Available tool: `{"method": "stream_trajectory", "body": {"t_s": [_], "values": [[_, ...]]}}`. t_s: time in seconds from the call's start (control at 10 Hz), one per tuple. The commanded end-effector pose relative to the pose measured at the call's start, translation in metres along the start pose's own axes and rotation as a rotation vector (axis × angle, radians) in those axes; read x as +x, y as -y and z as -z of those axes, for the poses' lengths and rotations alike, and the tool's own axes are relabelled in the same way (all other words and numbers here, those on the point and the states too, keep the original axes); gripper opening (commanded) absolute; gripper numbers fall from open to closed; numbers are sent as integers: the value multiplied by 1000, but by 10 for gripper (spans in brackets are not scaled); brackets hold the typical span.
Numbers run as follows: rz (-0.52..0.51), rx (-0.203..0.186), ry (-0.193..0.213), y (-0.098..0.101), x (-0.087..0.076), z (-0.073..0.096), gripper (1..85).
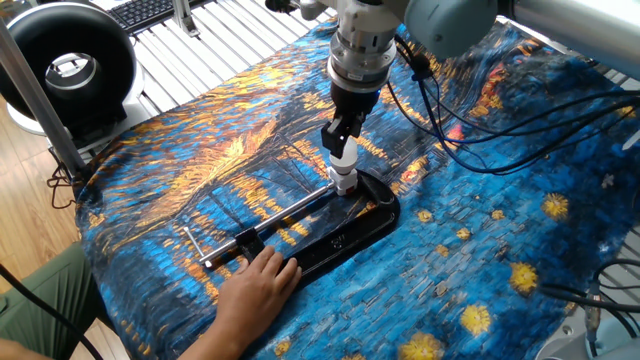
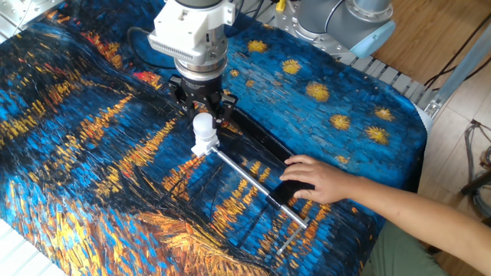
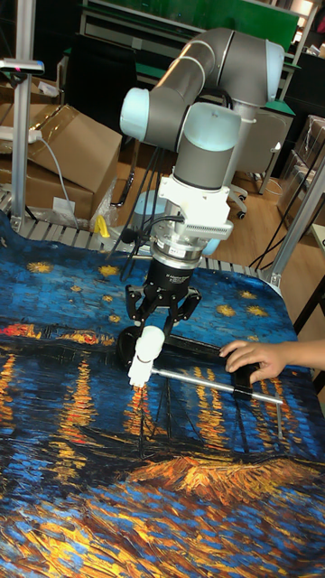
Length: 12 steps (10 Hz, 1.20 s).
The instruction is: Take out the light bulb by rotating it
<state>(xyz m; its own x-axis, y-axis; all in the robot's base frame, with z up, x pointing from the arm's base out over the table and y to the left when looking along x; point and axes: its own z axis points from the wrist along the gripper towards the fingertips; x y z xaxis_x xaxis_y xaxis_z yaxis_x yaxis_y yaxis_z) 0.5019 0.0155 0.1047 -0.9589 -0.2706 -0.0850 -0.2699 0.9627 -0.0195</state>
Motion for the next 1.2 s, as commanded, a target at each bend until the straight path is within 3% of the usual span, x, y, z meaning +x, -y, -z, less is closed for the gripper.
{"method": "stream_trajectory", "body": {"t_s": [0.0, 1.1], "values": [[2, -14, 9, -2, -4, -1, 527], [-1, 3, 8, 6, 1, -9, 490]]}}
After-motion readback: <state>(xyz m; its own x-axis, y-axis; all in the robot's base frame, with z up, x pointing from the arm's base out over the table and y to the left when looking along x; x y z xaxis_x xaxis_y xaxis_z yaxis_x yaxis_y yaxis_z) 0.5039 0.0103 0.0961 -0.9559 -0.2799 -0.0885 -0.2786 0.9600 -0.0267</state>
